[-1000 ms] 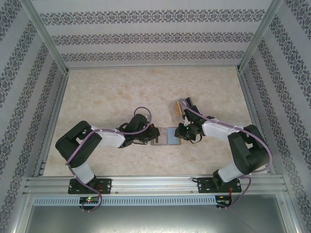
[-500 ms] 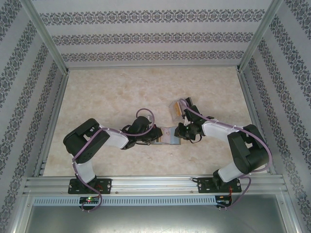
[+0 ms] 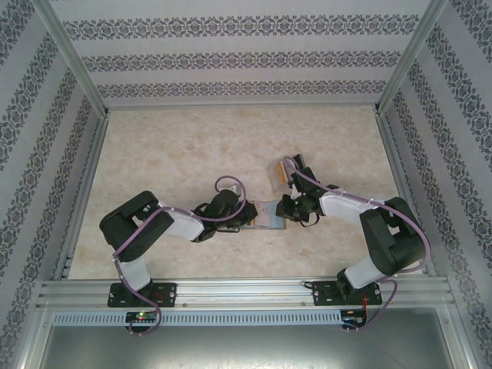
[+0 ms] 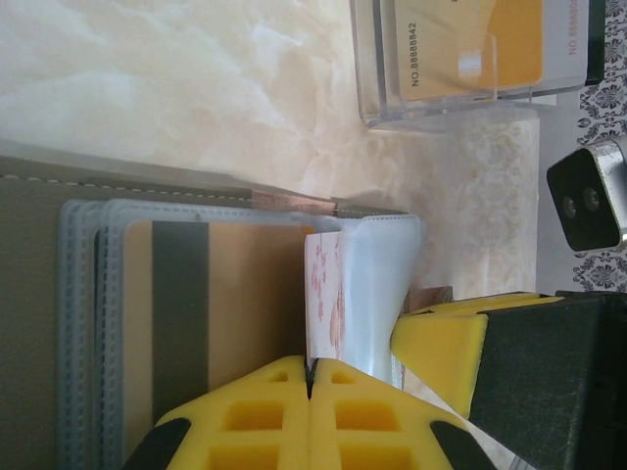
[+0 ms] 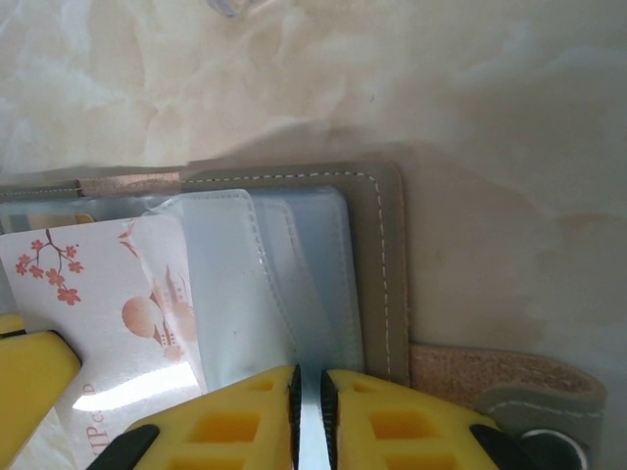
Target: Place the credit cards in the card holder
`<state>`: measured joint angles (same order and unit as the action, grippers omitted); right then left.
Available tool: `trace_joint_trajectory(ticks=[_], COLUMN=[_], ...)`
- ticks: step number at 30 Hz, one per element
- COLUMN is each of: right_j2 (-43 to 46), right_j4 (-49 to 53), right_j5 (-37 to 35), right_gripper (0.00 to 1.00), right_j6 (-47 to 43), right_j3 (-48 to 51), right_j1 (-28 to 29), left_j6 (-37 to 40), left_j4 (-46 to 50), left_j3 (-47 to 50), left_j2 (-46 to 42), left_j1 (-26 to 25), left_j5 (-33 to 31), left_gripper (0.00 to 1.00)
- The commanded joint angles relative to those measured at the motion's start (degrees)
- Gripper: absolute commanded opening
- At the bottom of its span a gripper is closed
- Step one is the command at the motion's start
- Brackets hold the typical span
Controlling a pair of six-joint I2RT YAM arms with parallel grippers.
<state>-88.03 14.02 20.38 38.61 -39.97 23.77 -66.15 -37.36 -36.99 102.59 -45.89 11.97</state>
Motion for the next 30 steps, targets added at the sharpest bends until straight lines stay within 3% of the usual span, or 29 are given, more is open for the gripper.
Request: trace_joint_trajectory(ticks=[1, 9, 15, 30], right_j2=[-2.1, -2.0, -2.2, -3.1], right_j4=[0.9, 0.4, 0.3, 0.1], right_j5=[-3.3, -2.7, -2.3, -1.7], right_gripper=[0.18, 0.18, 0.18, 0.19], right_j6=[0.0, 0.4, 0.4, 0.2], right_j3=[2.2, 2.4, 2.4, 1.8], right_j1=[-0.2, -0.7, -1.3, -1.3], left_j6=[1.6, 1.0, 4.0, 4.3], left_j4=[0.6, 1.2, 8.8, 5.0], left_j3=[-0.4, 0.2, 0.4, -4.0], left_j2=[-0.2, -0.5, -4.8, 2.7], left_j1=[-1.5, -1.6, -1.6, -1.7], left_j5=[-2.3, -4.0, -7.3, 0.7], left_gripper=[0.02, 0.02, 0.01, 0.02])
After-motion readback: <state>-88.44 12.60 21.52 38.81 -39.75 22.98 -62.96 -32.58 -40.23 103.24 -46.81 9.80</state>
